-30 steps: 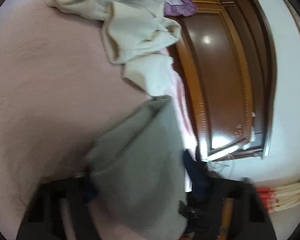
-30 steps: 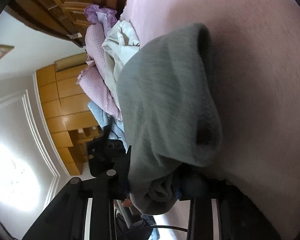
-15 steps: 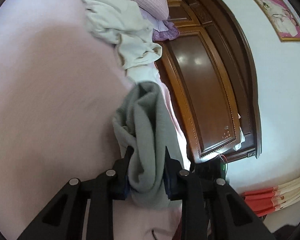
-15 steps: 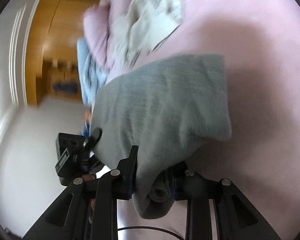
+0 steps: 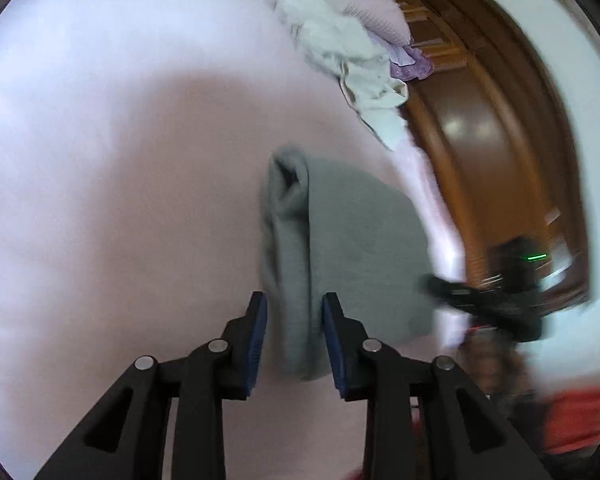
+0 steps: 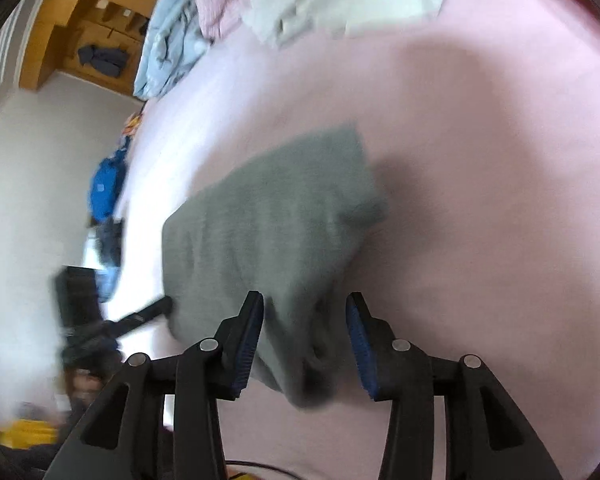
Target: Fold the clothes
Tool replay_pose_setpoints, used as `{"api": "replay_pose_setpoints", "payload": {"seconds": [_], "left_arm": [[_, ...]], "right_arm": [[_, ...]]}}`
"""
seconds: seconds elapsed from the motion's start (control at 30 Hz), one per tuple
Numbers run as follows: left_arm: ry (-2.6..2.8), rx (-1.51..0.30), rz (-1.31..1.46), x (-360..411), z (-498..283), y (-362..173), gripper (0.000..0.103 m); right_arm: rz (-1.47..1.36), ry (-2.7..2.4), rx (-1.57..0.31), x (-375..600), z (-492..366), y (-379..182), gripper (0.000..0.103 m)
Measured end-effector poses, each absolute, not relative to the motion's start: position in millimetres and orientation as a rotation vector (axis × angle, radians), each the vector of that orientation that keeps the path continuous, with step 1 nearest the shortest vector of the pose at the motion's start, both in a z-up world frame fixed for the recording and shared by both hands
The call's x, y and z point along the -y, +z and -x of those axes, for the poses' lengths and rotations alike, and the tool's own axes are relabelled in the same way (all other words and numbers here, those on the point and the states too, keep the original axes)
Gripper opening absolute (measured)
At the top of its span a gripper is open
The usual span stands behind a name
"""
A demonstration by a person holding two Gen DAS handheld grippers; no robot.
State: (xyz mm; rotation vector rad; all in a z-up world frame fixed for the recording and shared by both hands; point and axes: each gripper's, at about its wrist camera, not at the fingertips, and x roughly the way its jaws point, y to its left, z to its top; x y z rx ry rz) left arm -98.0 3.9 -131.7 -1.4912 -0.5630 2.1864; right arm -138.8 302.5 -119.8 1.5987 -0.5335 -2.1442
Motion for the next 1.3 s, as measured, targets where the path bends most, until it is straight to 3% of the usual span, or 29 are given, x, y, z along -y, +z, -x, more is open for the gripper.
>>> {"api": "replay_pose_setpoints", "payload": {"seconds": [0.07, 0.1, 0.23, 0.37, 0.47, 0.53, 0.7, 0.83, 1.03, 1.13, 1.17, 1.23, 1.3], "left_arm": [[2.320, 0.386, 1.397, -6, 85, -106, 0.025], [2.344, 0.323, 1.327, -10, 76, -90, 0.025], [2.269, 0.259, 1.280, -43, 70, -75, 0.025], [2.206, 0.177, 1.434, -69, 86, -111, 0.025], [2.181, 0.163, 1.566, -74, 104, -142, 0.028], [2.178, 0.157, 1.610, -75, 111, -152, 0.033], [2.227, 0.141, 1.542, -73, 105, -132, 0.030], [2.240, 0.067, 1.553, -84, 106, -135, 0.034], [2.305, -0.007, 1.530, -95, 99, -123, 0.034], [2.359, -0.017, 1.469, -95, 88, -106, 0.034], [2.379, -0.014, 1.457, -98, 82, -102, 0.036], [2.419, -0.006, 1.434, -101, 70, -97, 0.051], [2.462, -0.001, 1.423, -107, 58, -94, 0.057]], "right_arm": [[-1.510, -2.254, 0.439, -299, 133, -99, 0.040], [-1.483, -2.237, 0.432, -291, 126, -95, 0.032], [-1.438, -2.180, 0.377, -257, 103, -93, 0.027], [-1.574, -2.194, 0.284, -245, 121, -125, 0.024], [-1.635, -2.169, 0.358, -246, 131, -147, 0.017], [-1.638, -2.157, 0.410, -249, 131, -149, 0.016], [-1.545, -2.239, 0.342, -254, 108, -126, 0.019], [-1.634, -2.222, 0.327, -253, 133, -147, 0.019], [-1.543, -2.284, 0.293, -247, 105, -112, 0.020], [-1.491, -2.319, 0.239, -246, 78, -102, 0.030], [-1.493, -2.322, 0.226, -243, 75, -103, 0.032], [-1.496, -2.327, 0.198, -237, 68, -106, 0.034], [-1.498, -2.333, 0.170, -230, 62, -109, 0.034]]}}
